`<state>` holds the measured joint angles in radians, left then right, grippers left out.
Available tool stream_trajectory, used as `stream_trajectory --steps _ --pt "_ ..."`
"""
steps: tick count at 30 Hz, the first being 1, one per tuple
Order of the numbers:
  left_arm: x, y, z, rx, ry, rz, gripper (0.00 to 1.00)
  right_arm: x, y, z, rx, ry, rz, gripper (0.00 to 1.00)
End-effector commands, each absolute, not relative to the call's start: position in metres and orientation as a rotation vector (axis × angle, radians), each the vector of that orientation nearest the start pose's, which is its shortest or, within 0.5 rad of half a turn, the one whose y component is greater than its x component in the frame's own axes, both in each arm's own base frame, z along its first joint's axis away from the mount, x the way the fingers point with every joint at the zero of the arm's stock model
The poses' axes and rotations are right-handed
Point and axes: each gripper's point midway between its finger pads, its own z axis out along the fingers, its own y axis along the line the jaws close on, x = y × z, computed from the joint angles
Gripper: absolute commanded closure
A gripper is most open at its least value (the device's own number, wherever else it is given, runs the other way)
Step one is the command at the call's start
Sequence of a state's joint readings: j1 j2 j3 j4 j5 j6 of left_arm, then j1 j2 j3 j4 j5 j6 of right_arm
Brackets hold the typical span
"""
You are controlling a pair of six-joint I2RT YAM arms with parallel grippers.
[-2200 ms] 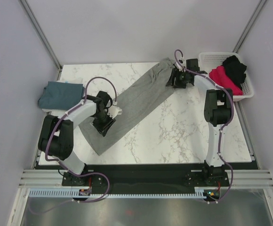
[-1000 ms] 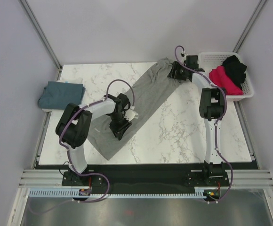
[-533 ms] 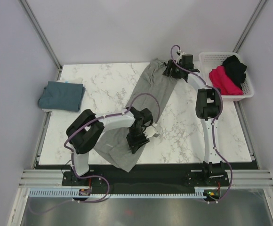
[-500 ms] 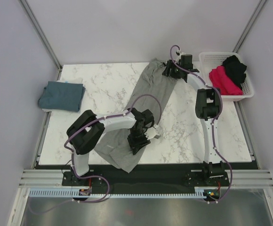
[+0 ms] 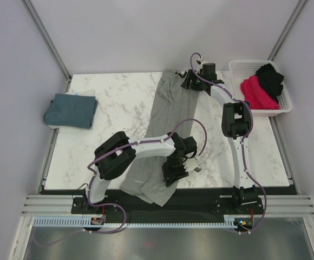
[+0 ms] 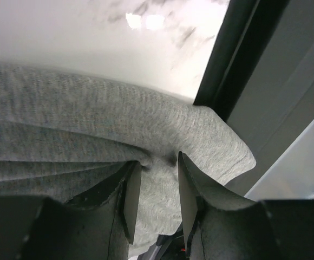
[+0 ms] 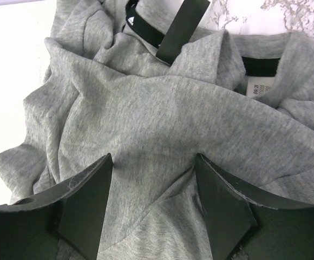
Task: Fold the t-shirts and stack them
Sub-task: Fold the tshirt
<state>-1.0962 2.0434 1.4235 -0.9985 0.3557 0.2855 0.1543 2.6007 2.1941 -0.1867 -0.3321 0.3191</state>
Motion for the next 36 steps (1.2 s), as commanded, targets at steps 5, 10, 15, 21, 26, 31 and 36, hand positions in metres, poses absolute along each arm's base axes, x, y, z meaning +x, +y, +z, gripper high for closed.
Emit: stream_trajectory --steps 5,10,15,21,26,31,36 --pt "0.101 -0.360 -0.002 2.103 2.458 -0.601 0.58 0.674 0.170 0.059 -0.010 2.098 0.611 0.28" --pt "0.108 -0.381 -0.001 2.085 2.437 -0.637 0.59 0.686 0.176 0.062 0.010 2.053 0.637 0.28" --pt "0.113 -0.398 -0.003 2.074 2.424 -0.668 0.58 0.693 0.179 0.060 0.003 2.026 0.637 0.28" --pt "0.118 -0.406 -0.005 2.068 2.405 -0.666 0.59 0.696 0.194 0.050 0.010 2.009 0.705 0.27" --pt "0.129 -0.411 -0.005 2.048 2.393 -0.654 0.58 0.700 0.198 0.043 0.026 1.998 0.691 0.27" --pt "0.140 -0.414 -0.005 2.038 2.380 -0.623 0.58 0.715 0.193 0.054 0.033 1.927 0.643 0.27" --pt "0.153 -0.424 0.004 2.036 2.321 -0.611 0.56 0.720 0.189 0.066 0.032 1.894 0.639 0.27"
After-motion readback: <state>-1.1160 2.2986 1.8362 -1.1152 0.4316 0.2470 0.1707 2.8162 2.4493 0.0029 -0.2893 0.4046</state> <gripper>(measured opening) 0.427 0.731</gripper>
